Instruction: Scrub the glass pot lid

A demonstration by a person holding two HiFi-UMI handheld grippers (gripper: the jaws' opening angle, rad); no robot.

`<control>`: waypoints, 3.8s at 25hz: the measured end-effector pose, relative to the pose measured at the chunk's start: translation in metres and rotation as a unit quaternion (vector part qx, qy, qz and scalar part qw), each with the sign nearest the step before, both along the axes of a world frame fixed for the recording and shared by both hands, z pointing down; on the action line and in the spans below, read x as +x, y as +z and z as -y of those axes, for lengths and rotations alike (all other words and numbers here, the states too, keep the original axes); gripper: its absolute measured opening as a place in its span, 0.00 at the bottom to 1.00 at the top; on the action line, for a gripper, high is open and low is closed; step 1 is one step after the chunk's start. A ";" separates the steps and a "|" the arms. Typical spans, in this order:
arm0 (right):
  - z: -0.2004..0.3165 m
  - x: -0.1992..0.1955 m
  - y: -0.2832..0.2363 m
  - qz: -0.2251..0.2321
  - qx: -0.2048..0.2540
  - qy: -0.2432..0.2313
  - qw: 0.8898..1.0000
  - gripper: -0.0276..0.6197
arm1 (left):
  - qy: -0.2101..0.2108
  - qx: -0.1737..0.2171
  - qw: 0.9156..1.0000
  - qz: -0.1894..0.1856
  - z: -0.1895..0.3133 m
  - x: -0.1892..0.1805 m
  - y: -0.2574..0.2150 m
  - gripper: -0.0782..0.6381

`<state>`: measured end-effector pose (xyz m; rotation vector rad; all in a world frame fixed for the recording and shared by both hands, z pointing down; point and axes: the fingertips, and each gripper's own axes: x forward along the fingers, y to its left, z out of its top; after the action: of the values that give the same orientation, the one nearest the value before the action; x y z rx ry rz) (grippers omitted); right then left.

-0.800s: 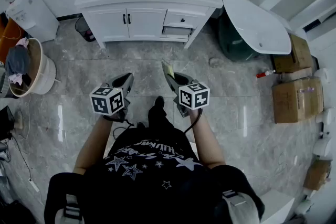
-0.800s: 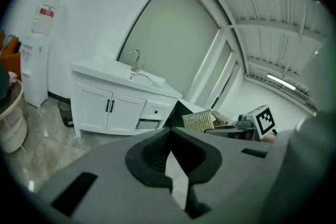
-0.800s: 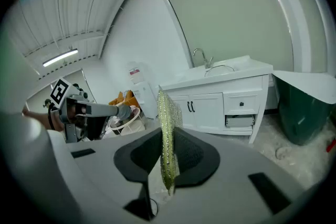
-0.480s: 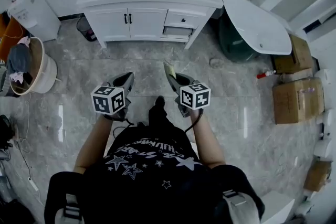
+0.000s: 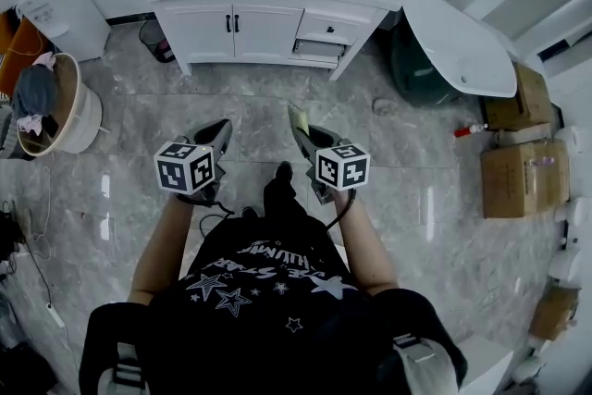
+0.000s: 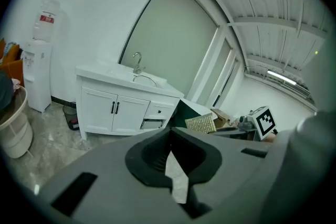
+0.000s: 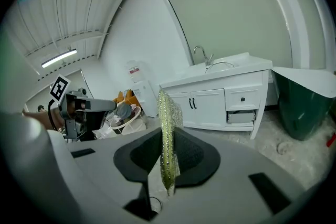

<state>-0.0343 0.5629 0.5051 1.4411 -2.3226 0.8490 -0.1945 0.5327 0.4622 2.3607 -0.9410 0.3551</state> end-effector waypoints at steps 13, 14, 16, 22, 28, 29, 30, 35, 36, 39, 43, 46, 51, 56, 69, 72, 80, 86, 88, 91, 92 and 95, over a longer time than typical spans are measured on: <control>0.053 0.005 0.003 -0.010 0.004 0.007 1.000 0.15 | 0.020 -0.014 1.000 0.007 0.039 0.001 0.018 0.12; 0.061 0.007 0.004 -0.008 0.004 0.005 1.000 0.15 | 0.015 -0.017 1.000 0.007 0.049 0.002 0.020 0.12; 0.080 0.014 0.006 -0.007 0.003 0.003 1.000 0.15 | 0.009 -0.019 1.000 0.004 0.069 0.007 0.021 0.12; 0.159 0.034 0.002 -0.002 0.009 -0.006 1.000 0.15 | 0.002 -0.014 1.000 0.011 0.143 0.027 0.015 0.12; 0.244 0.059 -0.007 -0.003 0.010 -0.020 1.000 0.15 | -0.020 -0.008 1.000 0.014 0.226 0.046 0.003 0.12; 0.257 0.064 -0.009 -0.003 0.011 -0.023 1.000 0.15 | -0.025 -0.007 1.000 0.013 0.239 0.050 0.001 0.12; 0.269 0.068 -0.012 -0.003 0.013 -0.025 1.000 0.15 | -0.029 -0.006 0.999 0.013 0.251 0.053 -0.001 0.12; 0.324 0.089 -0.021 0.000 0.025 -0.030 0.999 0.15 | -0.037 -0.002 0.999 0.016 0.301 0.074 -0.005 0.12; 0.333 0.094 -0.022 0.001 0.026 -0.028 0.999 0.15 | -0.037 -0.001 0.999 0.017 0.309 0.079 -0.005 0.12; 0.356 0.106 -0.022 0.004 0.027 -0.027 0.999 0.15 | -0.037 0.001 0.999 0.018 0.332 0.093 -0.007 0.12; 0.379 0.123 -0.020 0.005 0.025 -0.030 0.999 0.15 | -0.040 0.001 0.999 0.020 0.358 0.110 -0.005 0.12; 0.396 0.137 -0.020 0.005 0.027 -0.030 0.999 0.15 | -0.043 0.002 0.999 0.022 0.375 0.121 -0.004 0.12; 0.421 0.155 -0.021 0.010 0.030 -0.028 0.999 0.15 | -0.055 0.005 0.998 0.013 0.396 0.134 -0.008 0.12; 0.433 0.158 -0.026 0.012 0.036 -0.030 0.999 0.15 | -0.056 0.002 0.998 0.018 0.402 0.133 -0.007 0.12; 0.532 0.162 -0.027 -0.009 0.043 -0.008 0.999 0.15 | -0.033 0.012 0.999 0.004 0.520 0.130 -0.007 0.12; 0.570 0.158 -0.030 -0.010 0.048 -0.005 0.999 0.15 | -0.029 0.010 1.000 0.003 0.558 0.127 -0.008 0.12; 0.655 0.164 -0.026 -0.011 0.036 0.029 0.999 0.15 | -0.006 0.000 1.000 0.000 0.643 0.130 -0.007 0.12; 0.696 0.169 -0.009 -0.034 0.011 0.053 0.998 0.15 | 0.006 -0.009 1.000 -0.003 0.687 0.126 -0.001 0.12; 0.711 0.171 -0.004 -0.045 0.006 0.061 0.997 0.15 | 0.009 -0.010 1.000 -0.003 0.699 0.122 0.000 0.12; 0.732 0.174 0.005 -0.069 -0.003 0.069 0.995 0.15 | 0.010 -0.013 1.000 -0.004 0.717 0.115 0.004 0.12; 0.738 0.175 0.009 -0.079 -0.006 0.071 0.994 0.15 | 0.010 -0.016 1.000 -0.005 0.722 0.112 0.006 0.12; 0.755 0.178 0.019 -0.110 -0.016 0.076 0.991 0.15 | 0.015 -0.024 1.000 -0.005 0.733 0.106 0.013 0.12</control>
<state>0.1437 -0.1922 0.5241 1.6248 -2.0513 0.7201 -0.0884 -0.2004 0.4751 2.3325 -0.8834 0.3737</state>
